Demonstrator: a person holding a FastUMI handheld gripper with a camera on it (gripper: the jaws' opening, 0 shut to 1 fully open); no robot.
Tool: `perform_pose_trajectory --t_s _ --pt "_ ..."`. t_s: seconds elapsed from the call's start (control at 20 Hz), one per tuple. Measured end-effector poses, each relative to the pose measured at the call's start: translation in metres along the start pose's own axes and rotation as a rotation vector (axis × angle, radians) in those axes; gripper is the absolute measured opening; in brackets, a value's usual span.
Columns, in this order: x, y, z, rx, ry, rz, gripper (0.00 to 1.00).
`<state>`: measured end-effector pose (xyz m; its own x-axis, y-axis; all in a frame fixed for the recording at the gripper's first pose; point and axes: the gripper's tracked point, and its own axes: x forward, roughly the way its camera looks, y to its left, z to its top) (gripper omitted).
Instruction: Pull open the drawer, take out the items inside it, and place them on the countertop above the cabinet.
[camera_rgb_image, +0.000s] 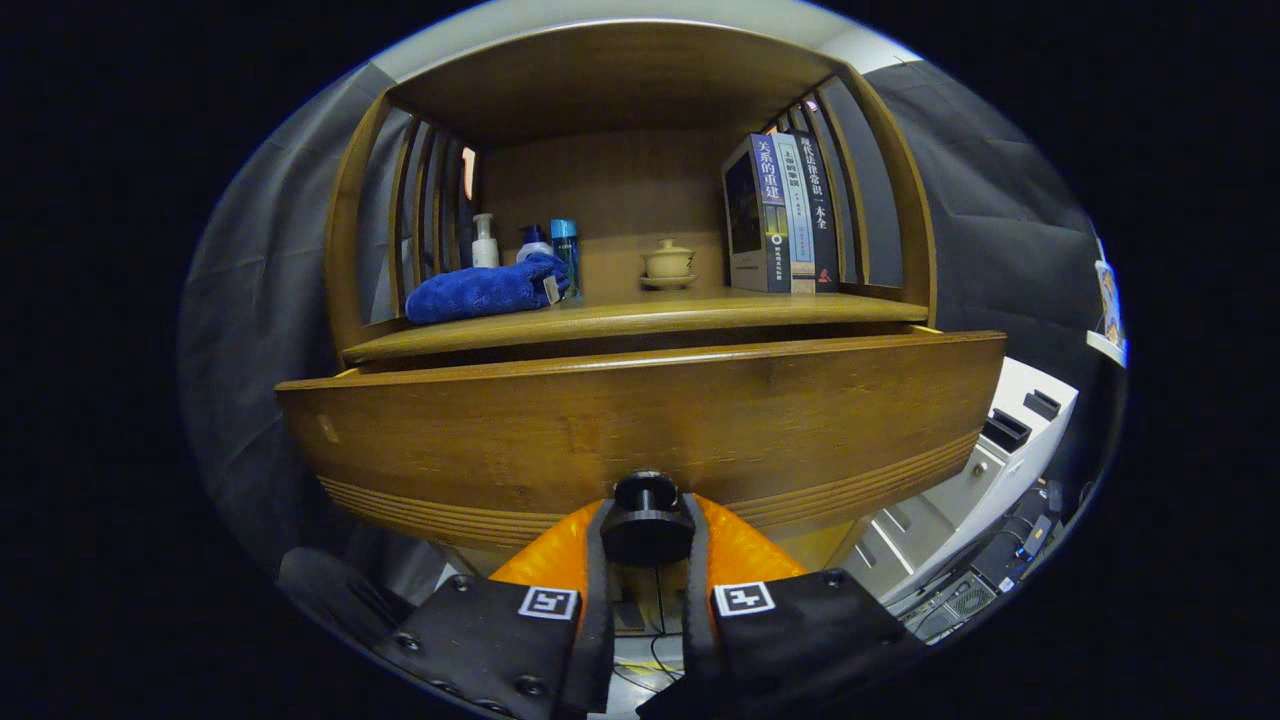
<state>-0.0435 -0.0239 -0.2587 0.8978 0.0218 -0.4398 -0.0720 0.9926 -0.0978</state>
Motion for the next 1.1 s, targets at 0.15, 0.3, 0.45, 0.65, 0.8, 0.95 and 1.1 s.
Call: perform_pose_trajectory --t_s 0.15,0.3,0.45,0.65,0.8,0.95,1.1 --pt "-0.018 -0.001 -0.005 -0.006 0.012 -0.002 0.36" --pt "-0.035 0.0 -0.011 0.003 0.027 0.002 0.36" --pt "-0.052 -0.001 -0.021 -0.001 0.056 0.002 0.36" --pt "-0.065 -0.002 -0.026 0.003 0.054 0.002 0.36" --pt "-0.066 -0.002 -0.027 0.019 0.075 -0.006 0.36" --pt "-0.067 -0.002 -0.022 0.028 0.082 -0.017 0.47" --pt "-0.074 0.004 -0.003 0.023 0.057 -0.014 0.62"
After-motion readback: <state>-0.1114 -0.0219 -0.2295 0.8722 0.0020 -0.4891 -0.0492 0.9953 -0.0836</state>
